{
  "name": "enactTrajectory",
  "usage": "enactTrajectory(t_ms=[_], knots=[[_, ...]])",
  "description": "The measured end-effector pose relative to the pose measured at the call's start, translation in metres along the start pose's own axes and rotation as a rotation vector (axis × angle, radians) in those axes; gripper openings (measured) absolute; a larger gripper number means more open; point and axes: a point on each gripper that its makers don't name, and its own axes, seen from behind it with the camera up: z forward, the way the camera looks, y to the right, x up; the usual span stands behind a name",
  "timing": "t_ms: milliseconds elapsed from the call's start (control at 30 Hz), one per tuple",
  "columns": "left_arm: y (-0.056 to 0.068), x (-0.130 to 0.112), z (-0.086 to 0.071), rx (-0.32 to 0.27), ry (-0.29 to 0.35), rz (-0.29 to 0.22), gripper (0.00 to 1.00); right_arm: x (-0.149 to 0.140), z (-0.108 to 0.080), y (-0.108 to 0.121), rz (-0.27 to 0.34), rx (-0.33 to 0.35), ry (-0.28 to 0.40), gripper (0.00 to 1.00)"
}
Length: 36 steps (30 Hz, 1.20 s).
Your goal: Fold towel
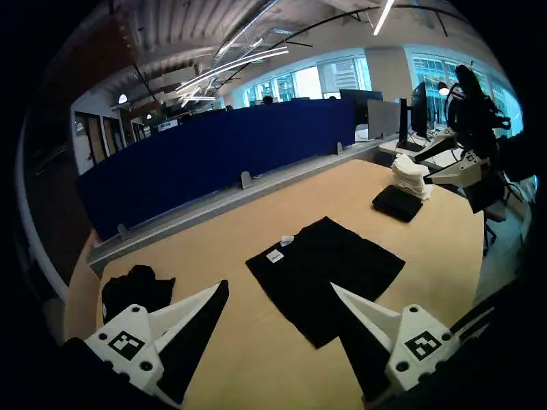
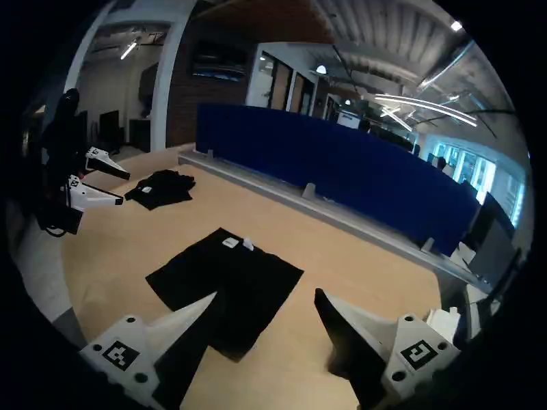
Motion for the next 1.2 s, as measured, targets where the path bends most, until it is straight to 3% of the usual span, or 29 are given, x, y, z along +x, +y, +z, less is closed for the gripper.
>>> enactTrajectory(t_ms=[700,1200], knots=[[0.045,-0.123,0.056,-0.104,-0.199,0.011,1.00,-0.098,0.055,-0.028,0.029,0.067,-0.137,1.00],[0.065,-0.169,0.078,-0.163,-0.293,0.004,1.00,-0.157,0.073,-0.045,0.029,0.106,-0.235,1.00]])
